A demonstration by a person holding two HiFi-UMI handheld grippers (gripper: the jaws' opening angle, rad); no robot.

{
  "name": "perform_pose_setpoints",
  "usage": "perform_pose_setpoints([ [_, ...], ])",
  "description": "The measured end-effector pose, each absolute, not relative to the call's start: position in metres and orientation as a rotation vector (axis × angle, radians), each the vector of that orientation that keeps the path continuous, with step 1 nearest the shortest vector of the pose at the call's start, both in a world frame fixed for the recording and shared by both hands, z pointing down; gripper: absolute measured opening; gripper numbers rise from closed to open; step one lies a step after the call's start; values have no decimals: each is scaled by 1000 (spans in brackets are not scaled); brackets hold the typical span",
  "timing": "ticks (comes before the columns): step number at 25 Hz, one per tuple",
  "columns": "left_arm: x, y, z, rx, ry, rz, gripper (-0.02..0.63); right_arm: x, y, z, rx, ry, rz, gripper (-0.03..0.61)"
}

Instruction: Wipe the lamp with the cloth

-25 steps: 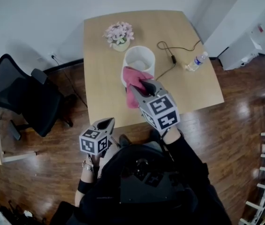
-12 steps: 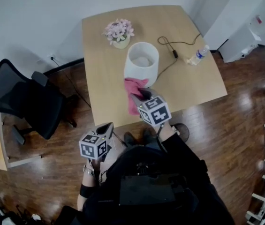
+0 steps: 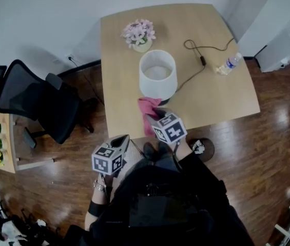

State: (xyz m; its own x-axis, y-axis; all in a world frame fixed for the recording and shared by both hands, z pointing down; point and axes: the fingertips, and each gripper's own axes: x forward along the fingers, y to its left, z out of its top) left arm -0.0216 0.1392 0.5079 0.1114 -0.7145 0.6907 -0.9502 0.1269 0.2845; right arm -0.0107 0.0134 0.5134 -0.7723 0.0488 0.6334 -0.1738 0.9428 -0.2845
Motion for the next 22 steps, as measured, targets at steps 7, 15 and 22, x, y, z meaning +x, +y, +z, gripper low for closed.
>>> perform_pose_setpoints([
  [7,-33,147,516,1602,-1638,462,-8,-6,33,448,45,-2615,498,98],
  [15,-81,139,521,1794,-1521,444,-8,-24,8,352,466,-2812,340,98],
  [22,-142,164,502,2020,-1385,491,-8,-46,-9,352,890,-2679,335,98],
])
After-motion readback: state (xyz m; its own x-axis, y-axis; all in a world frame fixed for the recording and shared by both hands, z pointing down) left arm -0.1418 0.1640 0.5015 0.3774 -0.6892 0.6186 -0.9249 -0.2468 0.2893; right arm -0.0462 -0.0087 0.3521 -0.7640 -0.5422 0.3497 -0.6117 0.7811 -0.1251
